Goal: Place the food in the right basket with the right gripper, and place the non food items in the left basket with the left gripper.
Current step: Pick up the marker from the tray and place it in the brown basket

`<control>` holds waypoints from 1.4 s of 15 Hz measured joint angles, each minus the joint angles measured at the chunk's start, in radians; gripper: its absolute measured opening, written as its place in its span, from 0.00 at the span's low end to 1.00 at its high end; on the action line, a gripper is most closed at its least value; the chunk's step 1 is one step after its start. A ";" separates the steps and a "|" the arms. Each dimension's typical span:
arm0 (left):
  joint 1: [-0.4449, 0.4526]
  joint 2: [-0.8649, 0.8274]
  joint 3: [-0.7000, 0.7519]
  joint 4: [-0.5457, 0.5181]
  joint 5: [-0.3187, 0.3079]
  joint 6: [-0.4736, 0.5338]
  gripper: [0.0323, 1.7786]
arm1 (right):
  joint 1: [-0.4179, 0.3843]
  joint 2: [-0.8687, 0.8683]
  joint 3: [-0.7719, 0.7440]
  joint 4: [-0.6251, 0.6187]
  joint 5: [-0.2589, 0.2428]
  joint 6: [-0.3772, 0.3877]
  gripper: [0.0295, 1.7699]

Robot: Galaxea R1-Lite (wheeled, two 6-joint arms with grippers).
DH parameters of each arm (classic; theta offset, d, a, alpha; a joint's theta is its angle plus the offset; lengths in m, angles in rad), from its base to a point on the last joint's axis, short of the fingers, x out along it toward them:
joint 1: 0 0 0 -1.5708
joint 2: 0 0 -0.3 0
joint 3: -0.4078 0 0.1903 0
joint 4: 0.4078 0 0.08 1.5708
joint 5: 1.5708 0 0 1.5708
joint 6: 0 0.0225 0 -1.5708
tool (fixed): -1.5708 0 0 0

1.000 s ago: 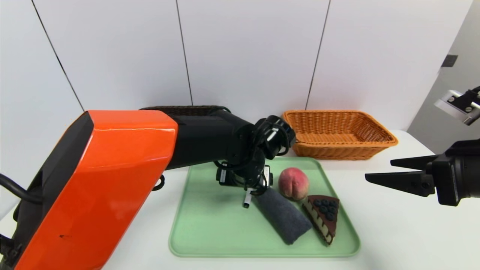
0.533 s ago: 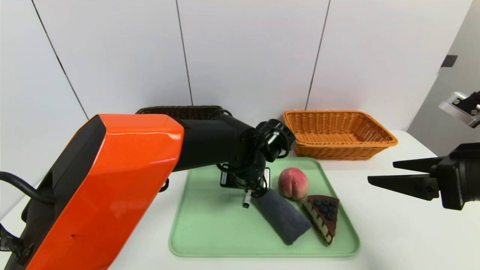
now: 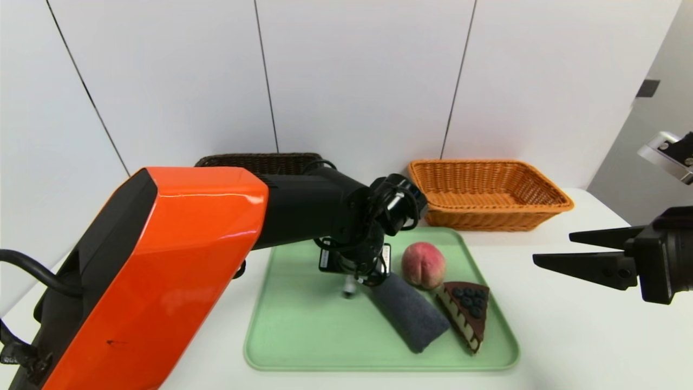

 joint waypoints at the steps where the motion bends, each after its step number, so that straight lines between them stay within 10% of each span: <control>1: 0.000 -0.001 0.001 0.002 0.000 0.000 0.11 | 0.000 -0.001 0.000 0.000 0.000 0.000 0.96; 21: -0.018 -0.500 0.006 0.180 0.005 0.211 0.11 | 0.000 -0.005 -0.002 0.000 0.002 0.000 0.96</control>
